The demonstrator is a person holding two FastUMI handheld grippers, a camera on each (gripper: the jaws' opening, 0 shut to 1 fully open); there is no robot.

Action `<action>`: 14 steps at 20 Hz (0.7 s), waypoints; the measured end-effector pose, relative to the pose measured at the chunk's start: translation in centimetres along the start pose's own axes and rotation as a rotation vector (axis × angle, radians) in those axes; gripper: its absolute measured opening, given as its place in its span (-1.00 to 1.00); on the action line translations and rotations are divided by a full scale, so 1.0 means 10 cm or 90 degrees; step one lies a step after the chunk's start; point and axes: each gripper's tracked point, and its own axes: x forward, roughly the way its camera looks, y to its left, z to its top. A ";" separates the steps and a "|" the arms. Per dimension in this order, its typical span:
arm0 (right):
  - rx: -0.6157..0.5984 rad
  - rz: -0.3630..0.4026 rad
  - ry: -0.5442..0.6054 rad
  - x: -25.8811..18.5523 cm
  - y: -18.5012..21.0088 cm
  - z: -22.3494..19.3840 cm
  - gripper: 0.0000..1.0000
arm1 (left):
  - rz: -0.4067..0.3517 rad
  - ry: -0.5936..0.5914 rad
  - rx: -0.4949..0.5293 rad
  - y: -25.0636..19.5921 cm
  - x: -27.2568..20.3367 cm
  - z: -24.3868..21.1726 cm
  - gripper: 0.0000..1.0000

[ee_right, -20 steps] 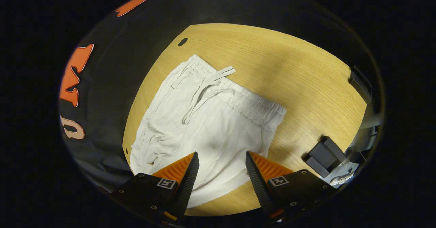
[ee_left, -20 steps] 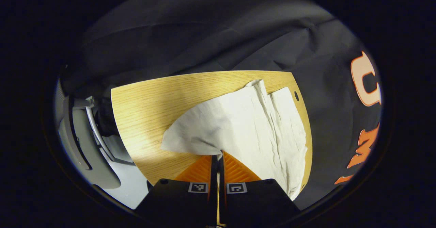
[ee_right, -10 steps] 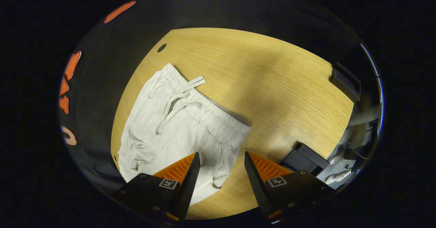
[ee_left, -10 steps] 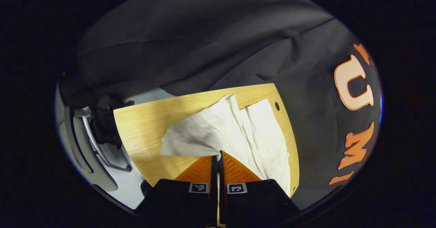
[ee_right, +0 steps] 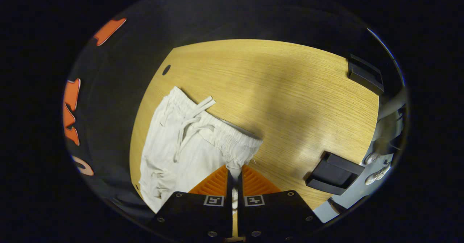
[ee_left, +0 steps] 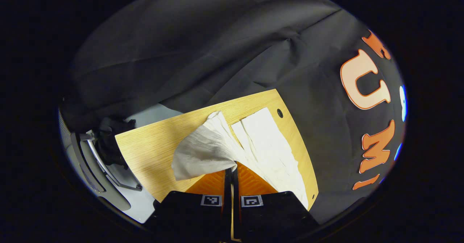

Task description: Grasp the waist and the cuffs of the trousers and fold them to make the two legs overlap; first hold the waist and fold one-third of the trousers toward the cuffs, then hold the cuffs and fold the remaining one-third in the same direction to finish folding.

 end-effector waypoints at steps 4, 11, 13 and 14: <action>-0.013 0.041 -0.018 -0.16 0.38 0.17 -0.94 | -0.009 0.011 0.038 -0.25 0.12 0.12 -0.89; -0.029 0.077 -0.043 -0.31 1.01 0.49 -0.94 | -0.046 0.032 0.098 -0.79 0.44 0.45 -0.88; -0.028 0.083 -0.049 -0.30 1.18 0.54 -0.94 | -0.052 0.043 0.116 -0.92 0.58 0.53 -0.89; -0.027 0.085 -0.052 -0.30 1.23 0.55 -0.94 | -0.057 0.049 0.123 -0.98 0.65 0.57 -0.89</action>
